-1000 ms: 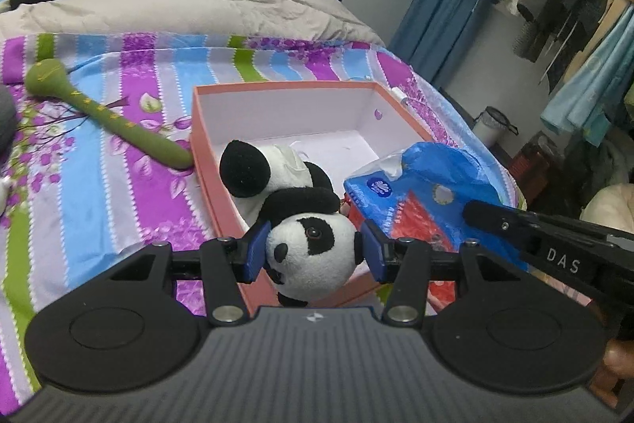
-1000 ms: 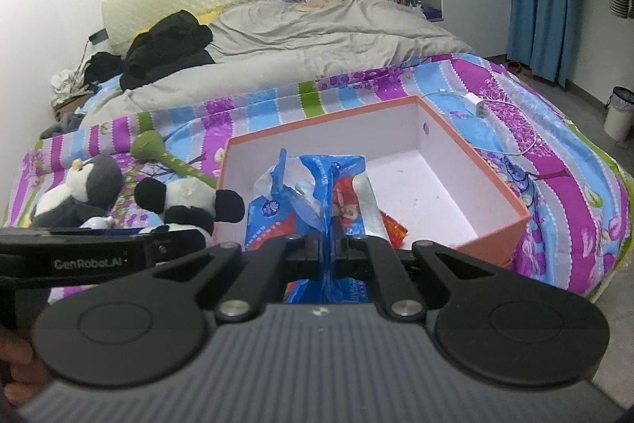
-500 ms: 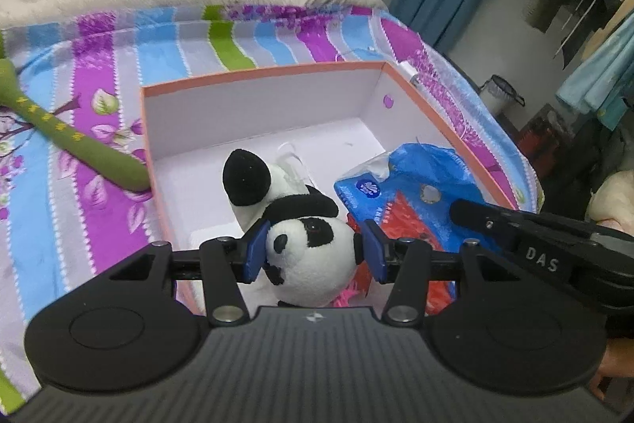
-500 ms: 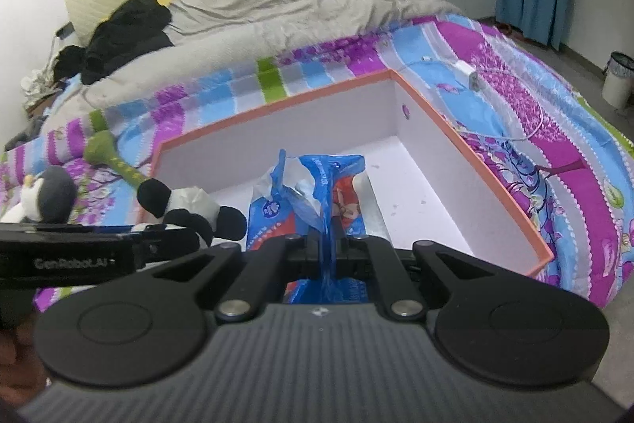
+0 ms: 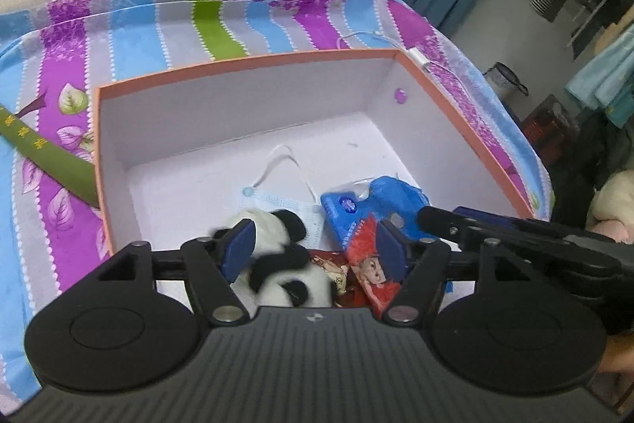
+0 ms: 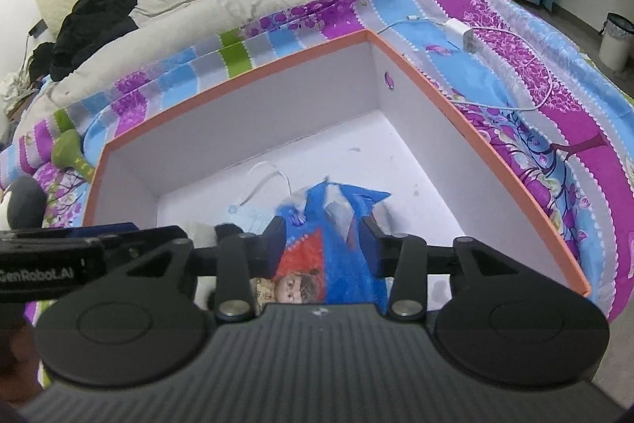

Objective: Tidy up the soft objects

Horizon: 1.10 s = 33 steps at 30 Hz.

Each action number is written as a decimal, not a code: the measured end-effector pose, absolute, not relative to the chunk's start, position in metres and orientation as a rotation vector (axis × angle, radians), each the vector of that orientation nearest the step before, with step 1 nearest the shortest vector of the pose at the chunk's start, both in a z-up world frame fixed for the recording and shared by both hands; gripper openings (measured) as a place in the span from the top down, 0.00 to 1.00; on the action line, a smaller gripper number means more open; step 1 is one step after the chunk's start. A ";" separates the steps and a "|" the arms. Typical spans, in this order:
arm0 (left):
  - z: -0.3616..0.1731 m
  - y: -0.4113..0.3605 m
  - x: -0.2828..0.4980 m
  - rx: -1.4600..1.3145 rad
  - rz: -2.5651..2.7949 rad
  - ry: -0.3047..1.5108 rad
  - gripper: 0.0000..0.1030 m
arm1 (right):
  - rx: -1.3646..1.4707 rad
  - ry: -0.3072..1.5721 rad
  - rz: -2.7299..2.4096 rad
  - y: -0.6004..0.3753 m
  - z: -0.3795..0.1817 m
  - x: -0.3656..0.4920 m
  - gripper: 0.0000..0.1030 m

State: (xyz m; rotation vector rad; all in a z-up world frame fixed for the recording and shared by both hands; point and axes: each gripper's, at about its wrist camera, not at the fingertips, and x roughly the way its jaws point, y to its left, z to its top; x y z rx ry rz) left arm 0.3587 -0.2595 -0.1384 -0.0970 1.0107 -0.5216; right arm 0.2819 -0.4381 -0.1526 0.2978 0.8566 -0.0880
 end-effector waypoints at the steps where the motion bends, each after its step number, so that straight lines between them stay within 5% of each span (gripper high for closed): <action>1: -0.137 -0.258 0.359 -0.100 -0.519 1.008 0.30 | 0.297 0.854 -0.091 -0.438 -0.151 0.282 0.58; 33: 0.018 -0.171 0.172 -0.090 -0.521 0.714 0.30 | 0.244 0.571 -0.015 -0.380 -0.010 0.119 0.58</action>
